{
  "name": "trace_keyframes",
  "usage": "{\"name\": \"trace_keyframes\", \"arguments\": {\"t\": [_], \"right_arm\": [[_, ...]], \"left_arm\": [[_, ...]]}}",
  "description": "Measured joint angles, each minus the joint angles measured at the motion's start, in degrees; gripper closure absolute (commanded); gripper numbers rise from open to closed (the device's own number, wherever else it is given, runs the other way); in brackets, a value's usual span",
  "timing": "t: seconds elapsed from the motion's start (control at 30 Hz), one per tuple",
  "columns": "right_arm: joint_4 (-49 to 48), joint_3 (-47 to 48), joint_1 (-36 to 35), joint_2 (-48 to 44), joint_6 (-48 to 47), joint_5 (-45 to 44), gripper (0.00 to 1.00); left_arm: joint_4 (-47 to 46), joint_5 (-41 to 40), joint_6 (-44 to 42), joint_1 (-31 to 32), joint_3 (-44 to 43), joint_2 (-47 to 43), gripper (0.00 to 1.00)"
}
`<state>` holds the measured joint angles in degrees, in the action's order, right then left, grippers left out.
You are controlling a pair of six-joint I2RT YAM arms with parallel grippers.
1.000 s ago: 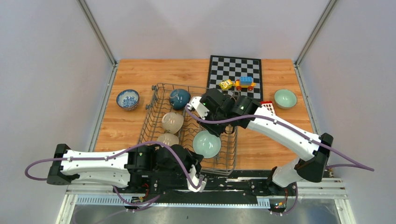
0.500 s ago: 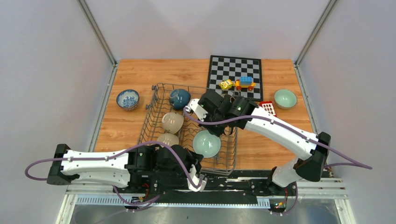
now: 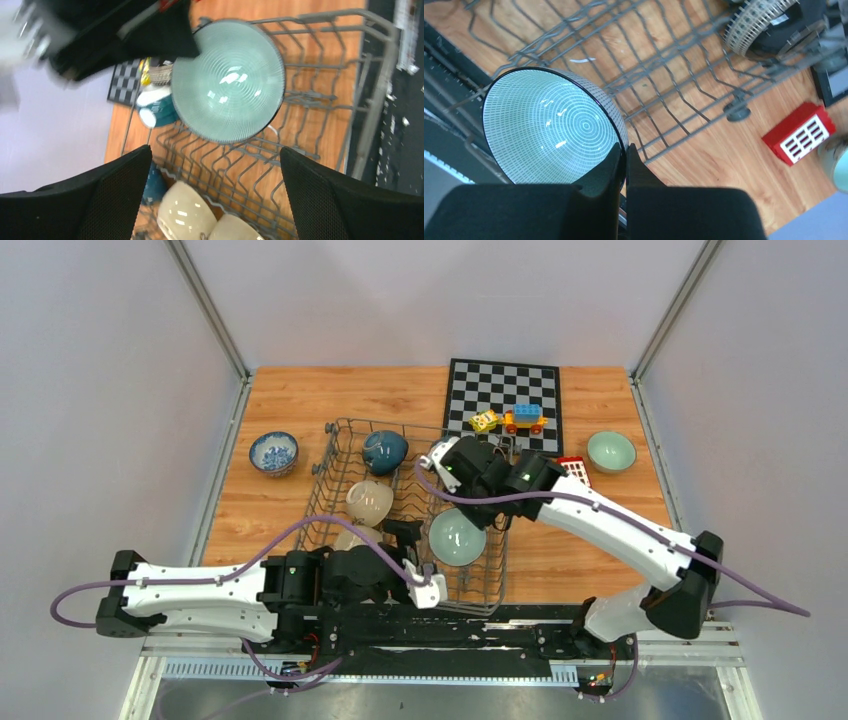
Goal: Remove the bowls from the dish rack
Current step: Place the bowl with the bowl.
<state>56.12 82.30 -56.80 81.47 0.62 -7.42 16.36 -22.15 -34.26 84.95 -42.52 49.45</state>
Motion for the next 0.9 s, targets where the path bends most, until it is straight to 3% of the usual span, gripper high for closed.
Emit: {"name": "trace_keyframes", "arguments": {"t": [0.23,0.37,0.53,0.63,0.77,0.9], "right_arm": [[-3.8,-7.7,7.9,-11.9,6.8,-3.2,1.00],[-5.9,-10.9,9.5,-17.5,13.0,-4.9,1.00],[-7.3,-12.5,9.6,-19.3,21.2,-7.7,1.00],[-7.3,-13.0,9.6,-19.2,25.0,-9.4,1.00],[-7.3,-13.0,9.6,-19.2,29.3,-11.0,1.00],[-7.3,-13.0,9.6,-19.2,31.8,-11.6,1.00]], "left_arm": [[2.6,-13.4,24.2,-0.7,-7.6,3.4,0.00],[1.8,-12.3,42.2,-5.1,-10.4,5.0,0.00],[5.8,-8.0,69.7,-18.2,-18.1,13.1,0.02],[7.6,-5.1,80.7,-20.4,-21.7,18.4,0.02],[11.0,-3.4,89.1,-20.4,-24.2,22.9,0.00],[14.7,-3.6,92.1,-20.4,-26.6,25.8,0.00]]}}
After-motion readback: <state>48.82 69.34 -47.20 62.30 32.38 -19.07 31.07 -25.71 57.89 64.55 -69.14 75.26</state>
